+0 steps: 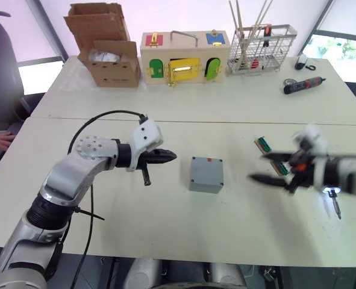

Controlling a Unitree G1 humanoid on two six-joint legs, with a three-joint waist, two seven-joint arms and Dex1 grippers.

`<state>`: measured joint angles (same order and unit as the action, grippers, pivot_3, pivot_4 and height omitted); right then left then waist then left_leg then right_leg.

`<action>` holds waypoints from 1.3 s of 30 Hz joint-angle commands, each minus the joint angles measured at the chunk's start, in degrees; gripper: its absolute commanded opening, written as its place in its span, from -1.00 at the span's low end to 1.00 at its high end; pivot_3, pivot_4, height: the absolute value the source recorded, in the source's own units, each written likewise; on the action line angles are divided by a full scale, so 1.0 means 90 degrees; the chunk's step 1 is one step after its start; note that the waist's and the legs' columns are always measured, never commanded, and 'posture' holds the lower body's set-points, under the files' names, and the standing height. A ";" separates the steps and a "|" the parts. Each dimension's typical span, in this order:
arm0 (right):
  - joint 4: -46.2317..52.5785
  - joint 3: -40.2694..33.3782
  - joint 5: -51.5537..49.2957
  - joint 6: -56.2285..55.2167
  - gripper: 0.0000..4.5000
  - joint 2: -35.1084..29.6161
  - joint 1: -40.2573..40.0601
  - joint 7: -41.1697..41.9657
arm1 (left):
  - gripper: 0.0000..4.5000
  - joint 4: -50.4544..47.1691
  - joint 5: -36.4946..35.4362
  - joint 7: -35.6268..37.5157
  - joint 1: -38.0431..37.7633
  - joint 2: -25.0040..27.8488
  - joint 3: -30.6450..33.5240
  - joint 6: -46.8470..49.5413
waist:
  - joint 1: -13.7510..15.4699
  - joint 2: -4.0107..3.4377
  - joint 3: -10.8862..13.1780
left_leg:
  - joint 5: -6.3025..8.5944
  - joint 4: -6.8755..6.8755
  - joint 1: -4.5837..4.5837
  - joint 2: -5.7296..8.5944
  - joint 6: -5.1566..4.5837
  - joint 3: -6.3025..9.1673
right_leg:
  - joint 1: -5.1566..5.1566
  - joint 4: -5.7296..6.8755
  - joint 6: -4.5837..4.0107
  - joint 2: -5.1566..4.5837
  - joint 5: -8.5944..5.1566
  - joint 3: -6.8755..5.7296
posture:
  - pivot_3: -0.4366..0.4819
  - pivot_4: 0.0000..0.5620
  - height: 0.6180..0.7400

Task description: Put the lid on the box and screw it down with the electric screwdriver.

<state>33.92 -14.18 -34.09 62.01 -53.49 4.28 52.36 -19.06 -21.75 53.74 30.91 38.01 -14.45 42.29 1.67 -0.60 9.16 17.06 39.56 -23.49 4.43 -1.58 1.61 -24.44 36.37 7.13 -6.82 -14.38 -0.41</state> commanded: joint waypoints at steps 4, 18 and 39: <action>0.0986 0.0622 -0.0078 -0.0112 0.98 0.0566 -0.0212 -0.0839 | -1.00 0.0258 0.0224 0.0201 0.0032 -0.0093 -0.0405 -0.0185 | 0.0044 0.0010 0.0001 | 0.0006 0.0037 0.0000 -0.0002 -0.0007 0.0002 | 0.0011 0.0007 -0.0003 0.0002 0.0003 0.0000 | -0.05 -0.47 0.25; 0.1238 0.1462 -0.0310 0.0101 0.98 0.1002 0.0066 -0.1579 | -1.00 0.1603 0.1013 0.0211 0.0538 -0.1153 -0.1031 -0.1148 | 0.0055 0.0022 0.0001 | 0.0008 0.0044 -0.0002 -0.0002 -0.0012 0.0002 | 0.0011 0.0014 -0.0003 0.0003 0.0003 -0.0001 | -0.05 -0.47 0.25; -0.0138 0.1591 0.0993 -0.2103 0.98 -0.0539 0.0371 -0.0572 | -1.00 0.0312 0.0826 0.0761 -0.0091 -0.0238 -0.0644 -0.0487 | -0.0039 0.0033 0.0005 | 0.0011 0.0047 -0.0005 -0.0009 -0.0017 -0.0003 | 0.0004 0.0020 -0.0002 0.0007 0.0003 -0.0001 | -0.05 -0.47 0.25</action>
<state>34.08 -1.71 -27.12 47.18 -58.53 5.80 45.25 -11.68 -12.11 59.51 30.42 35.39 -21.35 35.84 1.32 -0.31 9.21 17.16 39.98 -23.53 4.35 -1.73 1.58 -24.40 36.55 7.11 -6.77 -14.36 -0.42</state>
